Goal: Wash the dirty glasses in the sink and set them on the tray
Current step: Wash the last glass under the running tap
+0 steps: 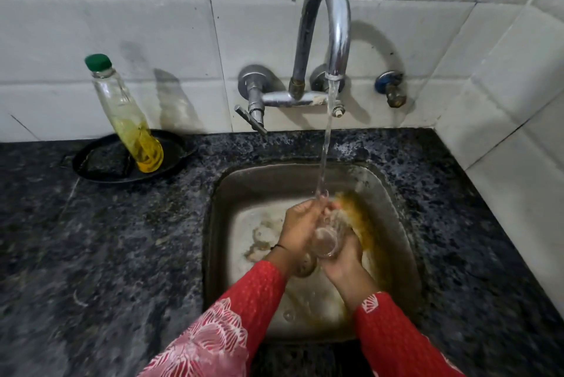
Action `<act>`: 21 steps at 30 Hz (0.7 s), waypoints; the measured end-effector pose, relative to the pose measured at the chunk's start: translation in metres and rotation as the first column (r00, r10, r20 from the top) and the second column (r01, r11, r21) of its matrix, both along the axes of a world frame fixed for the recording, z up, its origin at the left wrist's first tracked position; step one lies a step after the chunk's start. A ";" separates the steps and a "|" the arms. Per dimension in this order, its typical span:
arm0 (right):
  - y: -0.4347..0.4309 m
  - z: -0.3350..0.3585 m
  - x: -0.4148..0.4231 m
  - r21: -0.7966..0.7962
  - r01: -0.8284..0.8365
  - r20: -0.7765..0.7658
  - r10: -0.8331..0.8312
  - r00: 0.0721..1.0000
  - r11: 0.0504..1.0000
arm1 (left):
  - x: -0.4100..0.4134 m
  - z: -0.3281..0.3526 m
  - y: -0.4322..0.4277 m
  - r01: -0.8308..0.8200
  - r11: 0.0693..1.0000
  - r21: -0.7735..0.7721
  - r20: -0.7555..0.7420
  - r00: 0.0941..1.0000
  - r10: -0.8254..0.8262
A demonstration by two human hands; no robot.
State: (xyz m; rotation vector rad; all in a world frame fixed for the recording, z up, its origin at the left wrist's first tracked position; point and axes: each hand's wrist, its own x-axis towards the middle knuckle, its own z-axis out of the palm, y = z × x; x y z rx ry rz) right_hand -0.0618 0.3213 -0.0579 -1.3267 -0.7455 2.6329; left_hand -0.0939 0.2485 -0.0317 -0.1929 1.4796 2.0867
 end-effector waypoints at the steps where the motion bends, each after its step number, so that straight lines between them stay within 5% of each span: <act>1: 0.000 0.001 -0.001 -0.004 -0.028 -0.015 0.028 0.999 1.000 | 0.005 -0.003 -0.002 0.004 0.999 0.043 0.041 0.999 -0.005; 4: 0.000 0.007 -0.008 0.191 -0.172 0.016 0.172 0.985 0.966 | 0.017 -0.014 -0.020 0.076 0.971 0.227 0.227 0.965 -0.128; 6: -0.002 0.014 -0.013 0.432 -0.283 0.016 0.306 0.952 0.857 | 0.023 -0.015 -0.034 0.174 0.942 0.288 0.265 0.930 -0.254; 10: -0.002 0.039 -0.029 0.845 -0.368 0.114 0.541 0.833 0.388 | 0.023 -0.006 -0.046 0.243 0.955 0.173 0.210 0.938 -0.276; 14: 0.006 0.059 -0.043 0.897 -0.407 0.424 0.590 0.687 -0.171 | 0.014 0.007 -0.042 0.148 0.920 -0.363 -0.152 0.965 -0.215; 16: 0.011 0.070 -0.044 0.884 -0.440 0.435 0.621 0.652 -0.157 | 0.010 0.009 -0.043 0.124 0.910 -0.396 -0.200 0.955 -0.218; 19: 0.019 0.083 -0.034 0.911 -0.406 0.235 0.722 0.651 0.069 | 0.006 0.015 -0.048 0.261 0.940 -0.220 -0.133 0.947 -0.293; 21: 0.025 0.083 -0.026 0.893 -0.367 0.053 0.751 0.658 0.259 | 0.005 0.024 -0.056 0.336 0.941 0.037 -0.034 0.942 -0.335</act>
